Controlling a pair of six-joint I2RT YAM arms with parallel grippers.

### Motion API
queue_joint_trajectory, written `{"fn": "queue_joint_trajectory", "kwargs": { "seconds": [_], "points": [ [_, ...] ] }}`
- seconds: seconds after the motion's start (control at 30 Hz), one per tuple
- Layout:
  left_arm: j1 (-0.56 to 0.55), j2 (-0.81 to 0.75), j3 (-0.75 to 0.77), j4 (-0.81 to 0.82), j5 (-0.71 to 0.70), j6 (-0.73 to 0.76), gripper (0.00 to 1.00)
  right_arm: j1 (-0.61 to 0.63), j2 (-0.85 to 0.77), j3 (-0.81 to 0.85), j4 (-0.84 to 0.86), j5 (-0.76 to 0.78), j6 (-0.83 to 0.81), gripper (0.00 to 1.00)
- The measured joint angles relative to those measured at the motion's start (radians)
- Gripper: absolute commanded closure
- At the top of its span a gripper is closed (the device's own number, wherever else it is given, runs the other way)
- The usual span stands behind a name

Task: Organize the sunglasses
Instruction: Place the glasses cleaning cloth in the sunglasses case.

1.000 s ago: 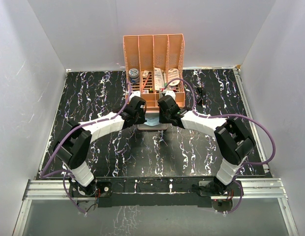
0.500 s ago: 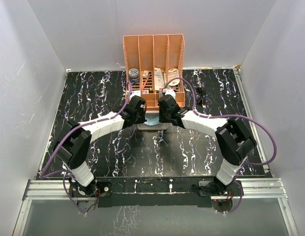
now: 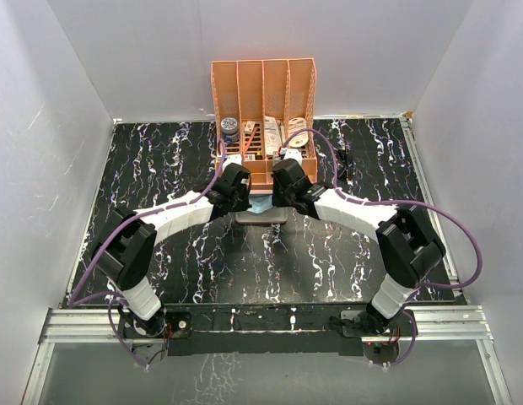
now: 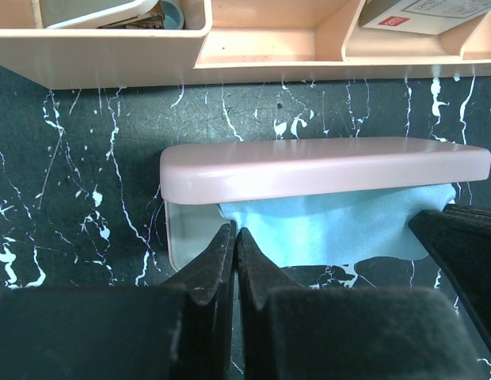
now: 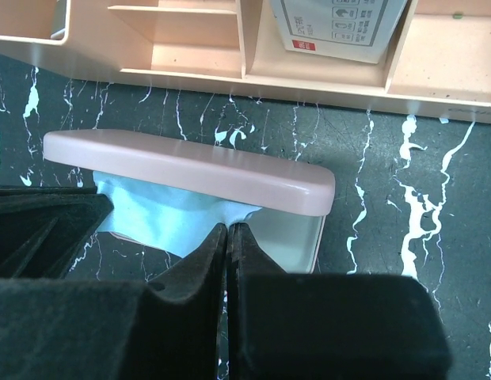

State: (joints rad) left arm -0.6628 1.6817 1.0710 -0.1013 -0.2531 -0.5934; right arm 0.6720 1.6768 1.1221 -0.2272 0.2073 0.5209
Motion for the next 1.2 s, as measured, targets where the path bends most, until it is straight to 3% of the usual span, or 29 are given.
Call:
{"fn": "queue_joint_trajectory", "kwargs": {
  "seconds": [1.2],
  "points": [
    [0.003,0.065,0.0,0.016,0.002,0.003,1.0,-0.02,0.107,-0.04,0.052,-0.032,0.001,1.0]
  ]
}}
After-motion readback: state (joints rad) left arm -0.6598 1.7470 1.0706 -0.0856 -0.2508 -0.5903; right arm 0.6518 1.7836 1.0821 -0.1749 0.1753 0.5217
